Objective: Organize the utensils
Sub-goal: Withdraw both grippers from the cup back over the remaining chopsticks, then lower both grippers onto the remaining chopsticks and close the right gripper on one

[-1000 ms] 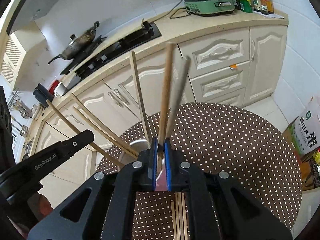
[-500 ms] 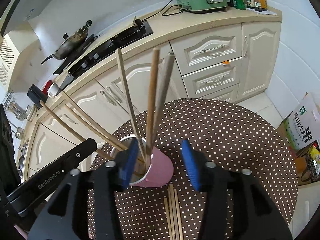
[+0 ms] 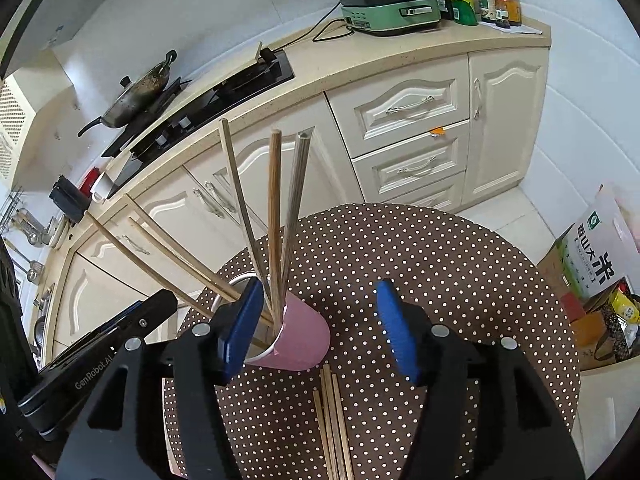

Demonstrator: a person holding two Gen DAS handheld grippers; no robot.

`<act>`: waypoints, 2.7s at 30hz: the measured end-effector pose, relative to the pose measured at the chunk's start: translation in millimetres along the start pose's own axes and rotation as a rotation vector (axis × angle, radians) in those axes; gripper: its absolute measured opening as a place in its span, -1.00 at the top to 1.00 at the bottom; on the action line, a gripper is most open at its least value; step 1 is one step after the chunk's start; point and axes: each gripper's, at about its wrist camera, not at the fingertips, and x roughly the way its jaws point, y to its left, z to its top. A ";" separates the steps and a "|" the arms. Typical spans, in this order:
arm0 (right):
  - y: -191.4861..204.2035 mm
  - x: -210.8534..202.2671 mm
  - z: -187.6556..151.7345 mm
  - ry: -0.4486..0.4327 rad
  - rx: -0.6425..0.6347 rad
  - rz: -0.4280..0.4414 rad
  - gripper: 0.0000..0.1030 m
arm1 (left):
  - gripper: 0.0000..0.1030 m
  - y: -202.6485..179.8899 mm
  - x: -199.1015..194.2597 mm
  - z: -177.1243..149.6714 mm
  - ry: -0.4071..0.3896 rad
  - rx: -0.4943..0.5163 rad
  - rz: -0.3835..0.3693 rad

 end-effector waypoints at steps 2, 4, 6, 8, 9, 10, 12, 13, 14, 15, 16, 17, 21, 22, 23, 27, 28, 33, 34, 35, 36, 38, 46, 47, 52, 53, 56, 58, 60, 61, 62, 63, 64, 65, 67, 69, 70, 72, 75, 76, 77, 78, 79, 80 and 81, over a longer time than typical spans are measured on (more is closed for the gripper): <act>0.3 -3.0 -0.8 0.001 -0.003 0.000 -0.11 | 0.06 -0.2 -3.7 -1.1 -0.006 0.003 0.007; -0.5 -7.6 -1.6 -0.004 -0.003 0.007 -0.12 | 0.06 -0.1 -7.1 -2.7 -0.009 -0.001 0.009; -0.2 -11.1 -2.3 -0.004 -0.008 0.012 -0.15 | 0.06 -0.5 -12.0 -5.0 -0.016 0.002 0.018; 2.1 -15.9 -3.8 -0.008 -0.023 0.012 -0.17 | 0.06 -0.5 -16.9 -7.5 -0.024 0.003 0.024; 3.2 -17.5 -4.9 -0.011 -0.031 0.008 -0.18 | 0.06 -0.3 -19.0 -9.1 -0.027 0.001 0.024; 3.9 -18.5 -6.1 -0.011 -0.040 0.004 -0.19 | 0.05 -0.2 -20.6 -10.8 -0.029 -0.002 0.024; 4.3 -19.6 -8.9 -0.001 -0.051 0.000 -0.22 | 0.05 0.1 -24.3 -14.5 -0.029 -0.009 0.024; 4.3 -20.9 -11.0 0.004 -0.052 -0.001 -0.22 | 0.05 -0.4 -26.1 -15.9 -0.030 -0.010 0.023; 4.3 -22.8 -12.6 0.003 -0.052 0.000 -0.22 | 0.05 -1.2 -29.7 -18.0 -0.035 -0.008 0.023; 4.9 -26.3 -14.9 -0.003 -0.058 0.000 -0.22 | 0.05 -2.5 -32.4 -19.3 -0.040 -0.005 0.026; 5.9 -29.3 -16.8 -0.008 -0.068 -0.004 -0.22 | 0.05 -3.7 -35.9 -21.3 -0.047 -0.001 0.028; 7.5 -33.8 -18.9 -0.017 -0.084 -0.011 -0.23 | 0.04 -4.2 -38.1 -22.6 -0.050 0.001 0.030; 8.2 -47.1 -25.4 -0.039 -0.095 -0.006 -0.24 | 0.02 -8.8 -49.0 -31.6 -0.061 0.005 0.031; 7.5 -50.1 -26.8 -0.043 -0.096 -0.004 -0.25 | 0.02 -10.1 -52.4 -34.8 -0.065 0.009 0.034; 7.1 -54.3 -29.3 -0.049 -0.102 -0.006 -0.25 | 0.02 -11.3 -56.0 -38.4 -0.070 0.013 0.036; 4.4 -68.3 -38.3 -0.064 -0.110 -0.001 -0.27 | 0.01 -15.3 -68.7 -51.5 -0.084 0.017 0.048; 3.4 -71.9 -41.1 -0.067 -0.108 0.002 -0.28 | 0.01 -16.1 -72.4 -55.5 -0.088 0.019 0.051; -1.8 -90.5 -56.2 -0.077 -0.109 0.002 -0.32 | 0.01 -19.2 -90.3 -75.3 -0.106 0.018 0.052; -2.4 -93.8 -58.9 -0.079 -0.108 0.002 -0.33 | 0.01 -20.2 -93.1 -79.0 -0.109 0.021 0.053; -2.4 -97.1 -61.6 -0.082 -0.109 0.001 -0.34 | 0.01 -21.4 -97.3 -84.3 -0.112 0.026 0.055; -3.4 -100.9 -64.9 -0.085 -0.112 -0.001 -0.35 | 0.00 -21.4 -100.5 -88.5 -0.113 0.027 0.056; -5.5 -108.2 -71.7 -0.089 -0.116 -0.008 -0.38 | 0.00 -21.2 -106.4 -97.1 -0.113 0.022 0.051; -16.1 -128.1 -105.9 -0.069 -0.112 -0.024 -0.40 | -0.02 -23.1 -125.3 -138.0 -0.093 0.015 0.061; -17.3 -129.6 -112.0 -0.062 -0.114 -0.029 -0.40 | -0.02 -22.8 -127.3 -143.0 -0.090 0.014 0.062; -22.3 -131.8 -132.4 -0.031 -0.130 -0.046 -0.44 | -0.06 -21.2 -133.3 -164.0 -0.074 0.015 0.071; -23.5 -130.7 -136.4 -0.023 -0.133 -0.051 -0.44 | -0.06 -20.8 -133.6 -167.4 -0.070 0.014 0.071; -27.2 -126.4 -146.1 0.002 -0.139 -0.062 -0.44 | -0.07 -18.6 -131.5 -179.4 -0.052 0.006 0.076; -31.0 -121.0 -153.3 0.023 -0.142 -0.071 -0.44 | -0.07 -17.2 -129.8 -184.3 -0.042 0.001 0.076; -34.2 -115.2 -158.5 0.044 -0.140 -0.076 -0.44 | -0.14 -15.9 -125.9 -189.6 -0.029 -0.002 0.074; -35.6 -111.2 -160.9 0.056 -0.139 -0.077 -0.44 | -0.15 -15.0 -122.8 -192.6 -0.023 -0.002 0.072; -36.9 -107.0 -162.9 0.069 -0.140 -0.080 -0.44 | -0.15 -14.5 -120.6 -195.0 -0.019 -0.001 0.074; -38.2 -104.5 -164.4 0.078 -0.142 -0.084 -0.44 | -0.15 -13.7 -116.9 -197.1 -0.009 -0.001 0.078; -39.3 -100.5 -166.2 0.088 -0.143 -0.089 -0.44 | -0.15 -13.0 -113.3 -200.3 0.001 -0.002 0.081; -40.4 -96.5 -167.9 0.098 -0.143 -0.092 -0.44 | -0.15 -11.9 -109.9 -202.0 0.011 -0.004 0.083; -41.8 -89.0 -170.5 0.117 -0.145 -0.095 -0.44 | -0.15 -9.6 -102.6 -205.5 0.027 -0.008 0.083; -43.0 -80.3 -171.8 0.136 -0.148 -0.104 -0.44 | -0.15 -7.4 -94.1 -208.0 0.047 -0.012 0.091; -43.2 -75.7 -172.0 0.145 -0.148 -0.106 -0.44 | -0.15 -6.0 -89.6 -209.2 0.058 -0.014 0.091; -42.7 -65.7 -172.4 0.164 -0.152 -0.110 -0.44 | -0.15 -2.8 -82.0 -210.2 0.074 -0.018 0.085; -40.9 -51.4 -172.9 0.187 -0.163 -0.120 -0.44 | -0.15 1.4 -68.5 -208.4 0.099 -0.018 0.088; -39.8 -45.3 -172.5 0.195 -0.166 -0.123 -0.44 | -0.15 3.2 -63.6 -207.3 0.107 -0.019 0.089; -39.4 -39.9 -172.7 0.204 -0.168 -0.128 -0.44 | -0.15 4.7 -60.0 -206.5 0.114 -0.022 0.089; -38.5 -35.4 -173.6 0.212 -0.170 -0.131 -0.44 | -0.15 7.6 -53.7 -205.1 0.126 -0.029 0.087; -37.5 -28.8 -173.9 0.222 -0.171 -0.135 -0.44 | -0.16 9.7 -50.4 -204.0 0.134 -0.034 0.085; -36.1 -24.0 -173.4 0.229 -0.172 -0.138 -0.44 | -0.16 12.6 -44.3 -202.6 0.148 -0.041 0.083; -33.5 -17.0 -172.3 0.240 -0.174 -0.142 -0.44 | -0.16 14.8 -40.7 -202.1 0.156 -0.044 0.085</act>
